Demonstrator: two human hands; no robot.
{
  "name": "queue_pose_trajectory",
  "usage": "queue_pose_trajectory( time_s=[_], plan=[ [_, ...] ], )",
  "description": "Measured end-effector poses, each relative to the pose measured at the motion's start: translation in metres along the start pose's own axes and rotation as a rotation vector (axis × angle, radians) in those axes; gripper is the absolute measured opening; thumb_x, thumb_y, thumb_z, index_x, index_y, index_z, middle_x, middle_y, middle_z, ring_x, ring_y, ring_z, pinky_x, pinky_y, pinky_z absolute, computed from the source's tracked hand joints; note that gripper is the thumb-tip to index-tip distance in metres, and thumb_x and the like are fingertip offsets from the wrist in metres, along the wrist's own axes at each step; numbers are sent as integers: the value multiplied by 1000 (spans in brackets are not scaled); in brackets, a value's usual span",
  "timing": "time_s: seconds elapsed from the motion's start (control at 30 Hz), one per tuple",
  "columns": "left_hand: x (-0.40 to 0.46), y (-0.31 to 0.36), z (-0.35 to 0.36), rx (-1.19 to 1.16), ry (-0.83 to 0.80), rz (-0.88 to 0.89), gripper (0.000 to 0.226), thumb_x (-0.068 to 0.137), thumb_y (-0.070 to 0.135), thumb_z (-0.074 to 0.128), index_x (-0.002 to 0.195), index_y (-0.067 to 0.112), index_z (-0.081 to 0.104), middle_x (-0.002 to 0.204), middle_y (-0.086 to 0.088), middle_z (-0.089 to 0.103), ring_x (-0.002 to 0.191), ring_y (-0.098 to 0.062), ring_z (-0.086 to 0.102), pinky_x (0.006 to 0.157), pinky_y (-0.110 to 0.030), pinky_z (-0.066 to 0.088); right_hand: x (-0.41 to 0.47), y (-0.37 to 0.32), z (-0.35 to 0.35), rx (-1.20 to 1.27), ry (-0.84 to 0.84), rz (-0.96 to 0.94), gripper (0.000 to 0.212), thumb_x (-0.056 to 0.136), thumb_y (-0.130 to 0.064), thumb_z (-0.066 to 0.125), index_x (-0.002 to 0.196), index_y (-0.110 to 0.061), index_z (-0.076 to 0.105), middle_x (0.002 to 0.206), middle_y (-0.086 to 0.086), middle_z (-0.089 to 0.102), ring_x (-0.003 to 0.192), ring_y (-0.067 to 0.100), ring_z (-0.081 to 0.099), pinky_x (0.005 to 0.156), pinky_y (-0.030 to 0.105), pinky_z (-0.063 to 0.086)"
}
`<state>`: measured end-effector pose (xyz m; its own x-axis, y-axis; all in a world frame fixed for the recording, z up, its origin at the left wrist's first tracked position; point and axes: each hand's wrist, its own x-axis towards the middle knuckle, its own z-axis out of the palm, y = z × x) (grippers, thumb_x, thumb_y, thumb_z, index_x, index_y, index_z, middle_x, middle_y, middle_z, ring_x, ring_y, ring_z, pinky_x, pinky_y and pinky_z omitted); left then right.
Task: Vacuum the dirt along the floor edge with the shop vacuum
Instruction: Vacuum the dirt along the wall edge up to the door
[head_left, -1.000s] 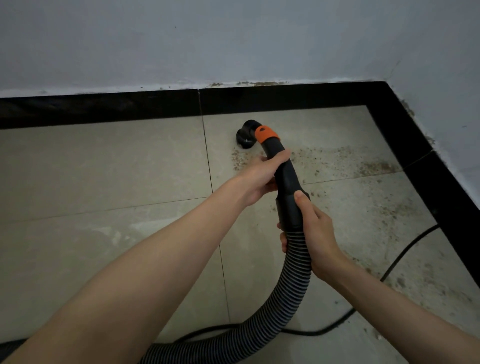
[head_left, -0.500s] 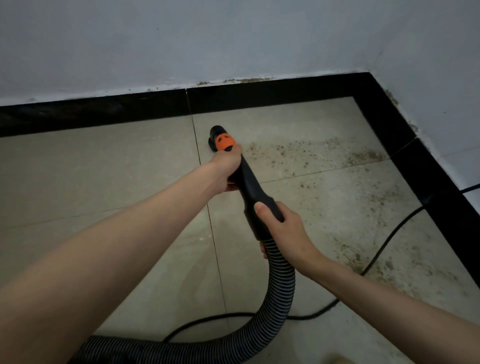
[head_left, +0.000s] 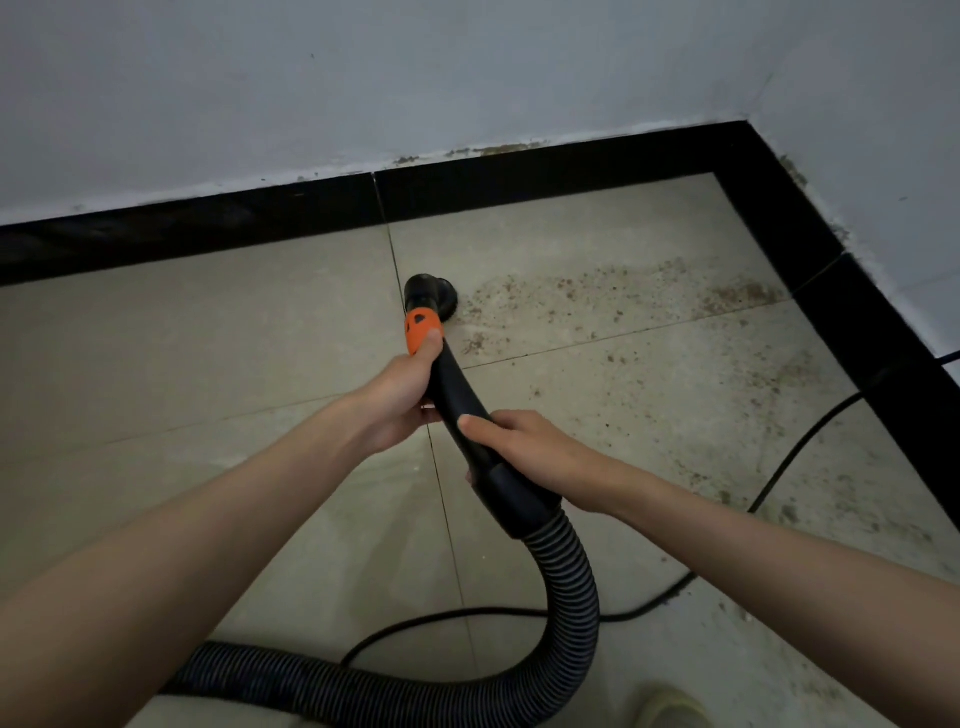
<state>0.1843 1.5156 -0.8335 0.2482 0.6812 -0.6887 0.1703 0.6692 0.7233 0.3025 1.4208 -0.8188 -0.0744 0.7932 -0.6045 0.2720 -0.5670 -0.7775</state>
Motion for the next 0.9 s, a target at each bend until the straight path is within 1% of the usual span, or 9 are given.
queue_pose_trajectory(
  time_s=[0.1, 0.2, 0.27, 0.33, 0.47, 0.53, 0.63, 0.77, 0.9],
  plan=[
    [1, -6, 1, -50, -41, -5, 43, 100, 43, 35, 112, 4, 47, 99, -4, 58, 88, -15, 57, 70, -28, 46, 3, 1, 0, 31, -48, 20, 28, 96, -38, 52, 96, -11, 57, 84, 12, 72, 72, 21, 67, 80, 40, 56],
    [1, -7, 4, -106, -69, -45, 38, 100, 41, 37, 103, 6, 50, 101, -6, 57, 89, -17, 57, 70, -29, 47, 5, 3, 0, -84, -19, -28, 24, 98, -37, 49, 91, -15, 51, 77, 8, 69, 63, 17, 65, 74, 37, 55],
    [3, -3, 7, -162, -28, -70, 35, 99, 39, 43, 105, 6, 50, 100, -7, 57, 87, -17, 56, 65, -28, 47, 7, 2, 2, -168, 27, -60, 25, 98, -39, 46, 87, -17, 49, 76, 7, 69, 61, 14, 64, 71, 34, 54],
    [7, 3, 12, -182, 64, -81, 37, 98, 38, 46, 115, 5, 46, 95, -7, 55, 82, -19, 55, 64, -29, 47, 8, 2, 5, -245, 58, -66, 27, 98, -43, 44, 86, -19, 48, 76, 4, 69, 64, 13, 65, 68, 30, 53],
    [16, 3, 19, -65, 175, -94, 47, 99, 45, 38, 120, 3, 42, 87, -11, 53, 76, -26, 57, 69, -38, 51, 10, 7, 13, -341, 93, -45, 39, 96, -52, 42, 95, -14, 51, 87, 10, 69, 80, 24, 68, 79, 40, 56],
    [20, -2, 16, -17, 169, -95, 55, 98, 50, 36, 124, 1, 41, 90, -12, 53, 85, -29, 57, 75, -41, 52, 11, 9, 14, -366, 100, -42, 43, 96, -54, 41, 99, -12, 52, 89, 11, 69, 81, 25, 68, 80, 42, 56],
    [21, -7, 12, -24, 145, -100, 56, 98, 51, 36, 121, 0, 42, 88, -10, 52, 85, -27, 55, 75, -40, 50, 11, 12, 15, -386, 95, -49, 46, 95, -54, 40, 101, -11, 52, 88, 11, 69, 80, 25, 68, 79, 43, 56],
    [21, -11, 19, -44, 174, -98, 57, 98, 50, 36, 125, 1, 40, 94, -12, 53, 90, -29, 56, 75, -40, 50, 12, 19, 11, -364, 101, -45, 43, 95, -55, 40, 94, -14, 52, 83, 9, 69, 77, 24, 68, 78, 44, 56],
    [25, -10, 29, -51, 157, -102, 58, 98, 50, 37, 132, 2, 37, 99, -10, 54, 87, -24, 56, 65, -35, 48, 11, 24, 1, -338, 122, -50, 37, 95, -54, 40, 85, -20, 50, 80, 7, 69, 74, 23, 68, 77, 43, 56]
  ],
)
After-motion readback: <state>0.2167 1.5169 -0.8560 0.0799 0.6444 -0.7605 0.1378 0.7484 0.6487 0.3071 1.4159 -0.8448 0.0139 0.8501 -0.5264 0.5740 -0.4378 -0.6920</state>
